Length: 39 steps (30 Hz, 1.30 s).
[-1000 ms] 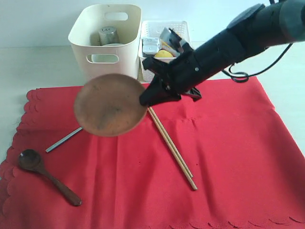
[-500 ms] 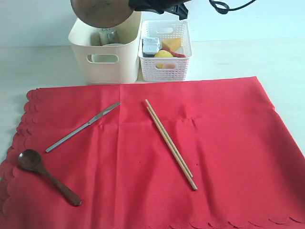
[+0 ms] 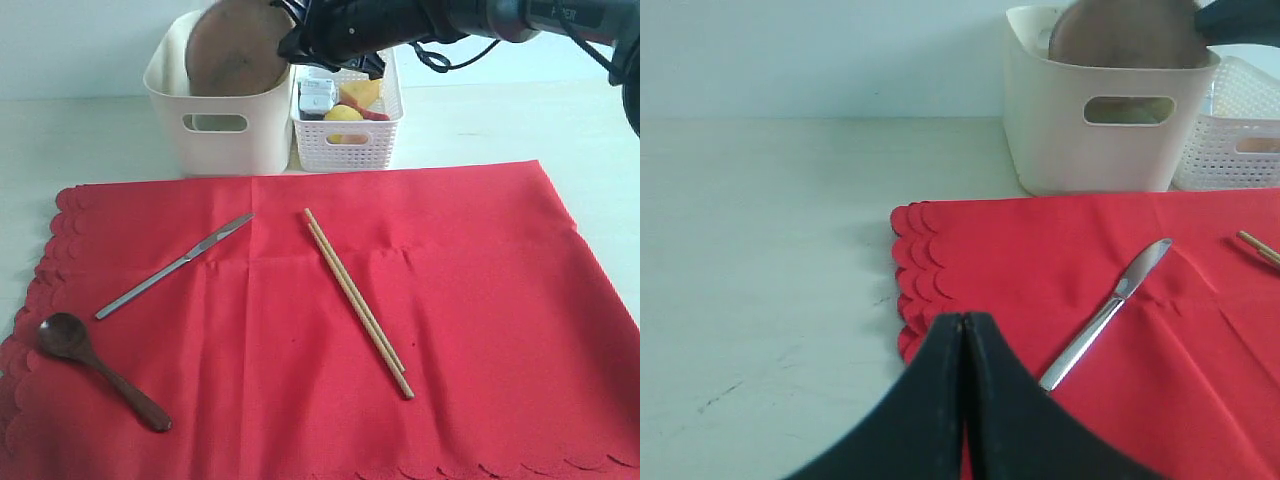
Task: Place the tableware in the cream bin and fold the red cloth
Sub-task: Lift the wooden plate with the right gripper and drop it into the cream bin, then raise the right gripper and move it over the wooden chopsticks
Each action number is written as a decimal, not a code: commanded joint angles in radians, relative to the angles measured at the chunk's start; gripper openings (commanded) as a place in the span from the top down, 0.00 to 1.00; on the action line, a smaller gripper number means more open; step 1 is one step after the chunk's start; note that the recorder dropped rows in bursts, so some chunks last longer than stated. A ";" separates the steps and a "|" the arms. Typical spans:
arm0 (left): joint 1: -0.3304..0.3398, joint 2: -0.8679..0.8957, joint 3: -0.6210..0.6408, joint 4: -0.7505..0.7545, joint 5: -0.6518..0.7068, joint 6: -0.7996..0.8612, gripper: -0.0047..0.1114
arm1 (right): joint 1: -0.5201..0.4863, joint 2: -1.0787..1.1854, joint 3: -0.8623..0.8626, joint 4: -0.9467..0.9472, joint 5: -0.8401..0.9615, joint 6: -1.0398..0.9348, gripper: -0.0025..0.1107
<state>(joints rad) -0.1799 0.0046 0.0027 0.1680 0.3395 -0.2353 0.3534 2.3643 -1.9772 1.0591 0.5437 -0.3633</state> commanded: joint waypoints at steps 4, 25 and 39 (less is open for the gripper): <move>-0.006 -0.005 -0.003 0.003 -0.012 -0.004 0.95 | -0.001 -0.062 -0.016 -0.046 0.065 0.001 0.61; -0.006 -0.005 -0.003 0.003 -0.012 -0.004 0.95 | -0.001 -0.362 0.065 -0.583 0.448 0.192 0.98; -0.006 -0.005 -0.003 0.003 -0.012 -0.004 0.95 | -0.001 -0.633 0.385 -0.600 0.343 0.122 0.98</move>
<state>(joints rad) -0.1799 0.0046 0.0027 0.1680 0.3395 -0.2353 0.3534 1.7748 -1.6224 0.4653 0.9092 -0.2237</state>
